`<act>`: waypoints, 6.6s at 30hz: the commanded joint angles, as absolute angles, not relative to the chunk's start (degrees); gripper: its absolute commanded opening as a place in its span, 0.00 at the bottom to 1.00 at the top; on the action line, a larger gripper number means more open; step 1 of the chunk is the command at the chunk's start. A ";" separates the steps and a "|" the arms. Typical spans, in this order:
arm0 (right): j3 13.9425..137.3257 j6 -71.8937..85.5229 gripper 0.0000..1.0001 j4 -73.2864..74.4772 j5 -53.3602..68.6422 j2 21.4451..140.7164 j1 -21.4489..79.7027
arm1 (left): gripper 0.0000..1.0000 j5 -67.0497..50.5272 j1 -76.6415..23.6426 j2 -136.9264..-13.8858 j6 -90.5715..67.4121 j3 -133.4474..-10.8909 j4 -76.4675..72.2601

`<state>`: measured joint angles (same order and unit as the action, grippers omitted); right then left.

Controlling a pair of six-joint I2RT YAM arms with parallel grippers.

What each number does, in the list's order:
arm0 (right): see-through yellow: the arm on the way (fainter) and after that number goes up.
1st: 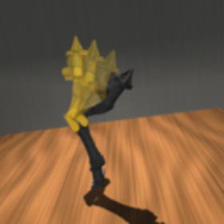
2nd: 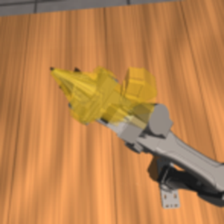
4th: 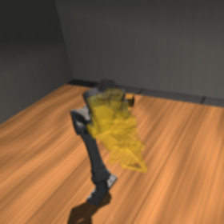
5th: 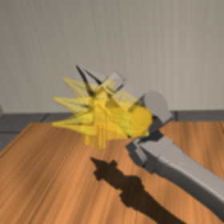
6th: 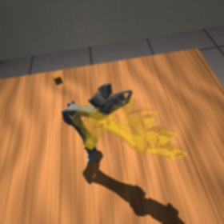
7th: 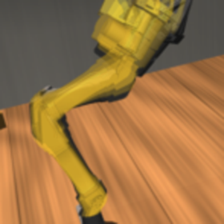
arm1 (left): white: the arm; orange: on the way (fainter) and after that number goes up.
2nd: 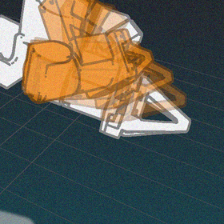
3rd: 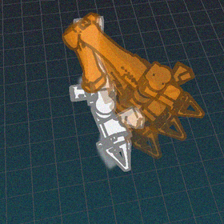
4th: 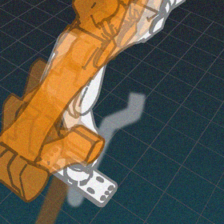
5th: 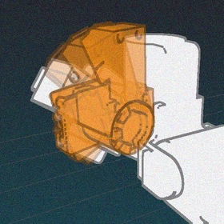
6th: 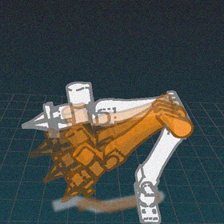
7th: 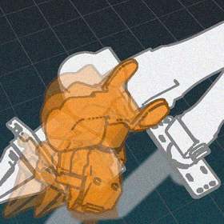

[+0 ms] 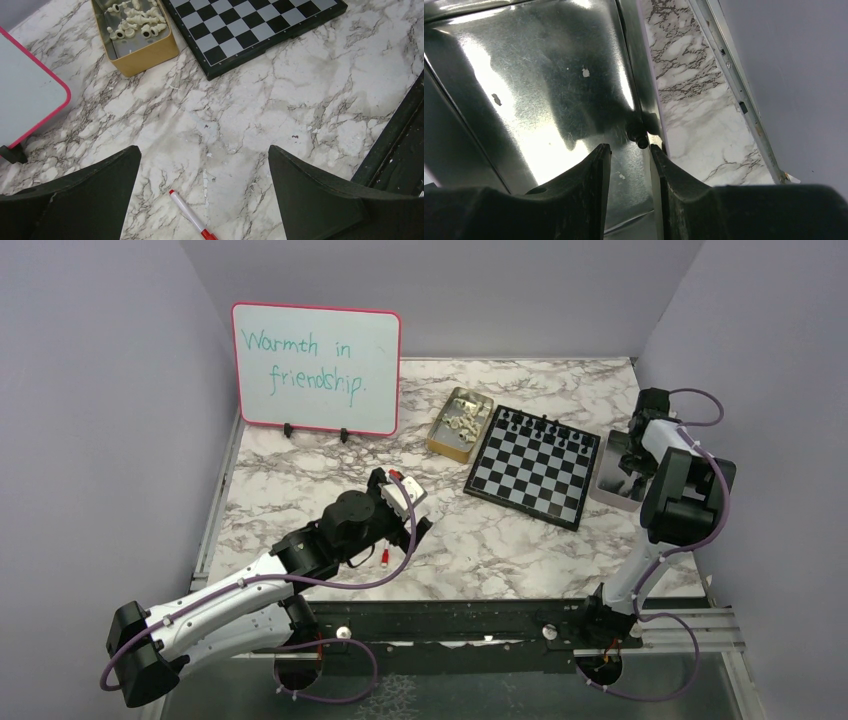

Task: Set up the chess pieces on the board
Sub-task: Pick up the chess piece from the storage box, then place the chess piece on the chessboard, then reset both arms

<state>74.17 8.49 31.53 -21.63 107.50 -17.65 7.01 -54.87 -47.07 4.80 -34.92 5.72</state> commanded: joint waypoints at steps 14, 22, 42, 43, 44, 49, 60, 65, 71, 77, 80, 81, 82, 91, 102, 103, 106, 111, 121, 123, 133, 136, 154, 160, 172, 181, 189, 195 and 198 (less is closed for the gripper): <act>73.14 7.36 0.25 28.58 -23.29 111.13 -17.99 | 0.99 8.64 -55.07 -46.84 5.70 -34.55 4.92; 74.62 5.98 0.04 30.17 -23.17 109.97 -17.96 | 0.99 8.88 -55.07 -47.49 5.96 -34.63 4.77; 83.92 9.45 0.01 39.23 -10.38 101.89 -16.34 | 0.99 10.31 -55.03 -48.12 6.65 -34.71 5.12; 84.00 9.75 0.01 39.23 -9.70 101.60 -15.71 | 0.99 10.54 -55.06 -48.06 6.68 -34.67 5.18; 84.08 9.96 0.01 39.14 -9.13 101.22 -14.93 | 0.99 10.69 -55.09 -48.10 6.75 -34.61 5.26; 85.42 12.24 0.01 39.14 -6.85 101.37 -9.58 | 0.99 10.81 -55.03 -47.90 6.81 -34.62 5.27; 87.87 15.56 0.01 36.99 -5.83 107.95 -1.80 | 0.99 11.07 -55.07 -47.43 6.91 -34.45 5.44; 86.74 15.45 0.03 33.98 -5.50 109.77 -1.49 | 0.99 11.21 -55.04 -47.29 6.99 -34.37 5.27; 86.47 15.84 0.03 32.84 -8.98 111.84 -1.48 | 0.99 11.06 -55.07 -47.31 7.02 -34.34 5.16; 86.06 16.25 0.03 31.87 -9.93 114.05 -1.49 | 0.99 11.24 -55.07 -47.52 7.03 -34.30 5.14; 86.48 16.49 0.03 31.83 -10.45 114.78 -1.49 | 0.99 11.21 -55.08 -47.55 7.03 -34.29 5.19; 86.60 16.52 0.03 31.87 -10.61 114.97 -1.45 | 0.99 11.24 -55.04 -47.55 7.03 -34.27 5.11; 86.77 16.59 0.03 31.96 -10.77 115.16 -1.49 | 0.99 11.25 -55.03 -47.55 7.10 -34.22 5.16; 87.21 16.93 0.04 32.91 -12.47 116.21 -1.49 | 0.99 11.25 -55.02 -47.86 7.12 -34.27 5.01; 87.94 17.22 0.06 34.05 -11.91 117.44 -1.49 | 0.99 11.12 -55.02 -47.86 7.12 -34.26 5.01; 88.04 17.23 0.07 34.17 -12.09 117.61 -1.49 | 0.99 11.16 -55.03 -47.82 7.13 -34.23 5.01; 88.07 17.15 0.08 34.20 -12.37 117.99 -1.49 | 0.99 11.23 -55.09 -47.66 7.17 -34.27 4.96; 88.31 17.18 0.11 34.53 -12.73 118.30 -1.49 | 0.99 11.07 -55.02 -47.93 7.13 -34.23 4.92; 87.94 16.91 0.14 35.80 -12.58 117.89 -1.49 | 0.99 11.07 -55.07 -47.92 7.28 -34.21 4.92; 87.96 16.95 0.14 36.19 -12.88 117.71 -1.49 | 0.99 11.07 -55.01 -47.94 7.25 -34.27 4.92; 87.81 16.52 0.14 37.05 -13.27 116.92 -1.49 | 0.99 10.99 -55.02 -47.98 7.26 -34.28 4.87; 87.61 16.52 0.14 36.90 -12.88 116.85 -1.49 | 0.99 10.99 -55.03 -47.96 7.28 -34.28 4.94; 87.78 16.10 0.20 37.16 -12.14 115.81 -1.49 | 0.99 10.81 -55.04 -47.92 7.18 -34.37 5.01; 87.41 15.73 0.21 37.12 -11.54 114.62 -1.49 | 0.99 10.90 -55.02 -47.89 7.15 -34.36 5.01; 88.06 15.48 0.30 39.95 -9.69 108.76 -1.49 | 0.99 12.57 -55.03 -49.63 5.91 -34.48 4.80; 80.75 14.25 0.42 37.60 5.94 95.65 -1.09 | 0.99 11.06 -52.18 -56.41 -4.21 -40.12 6.31; 71.00 12.44 0.52 34.52 16.96 79.87 -0.27 | 0.99 5.13 -43.43 -65.05 -8.02 -53.11 11.53; 62.34 15.69 0.61 31.72 19.90 64.65 -0.24 | 0.99 4.91 -42.80 -65.75 -12.56 -61.09 10.81; 60.43 16.61 0.71 31.68 21.95 59.64 -0.24 | 0.99 4.93 -42.80 -63.48 -14.47 -61.40 7.52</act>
<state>62.50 15.05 34.22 16.88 64.90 -0.36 6.57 -42.76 -66.54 -9.96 -59.75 11.18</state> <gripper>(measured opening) 0.646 0.990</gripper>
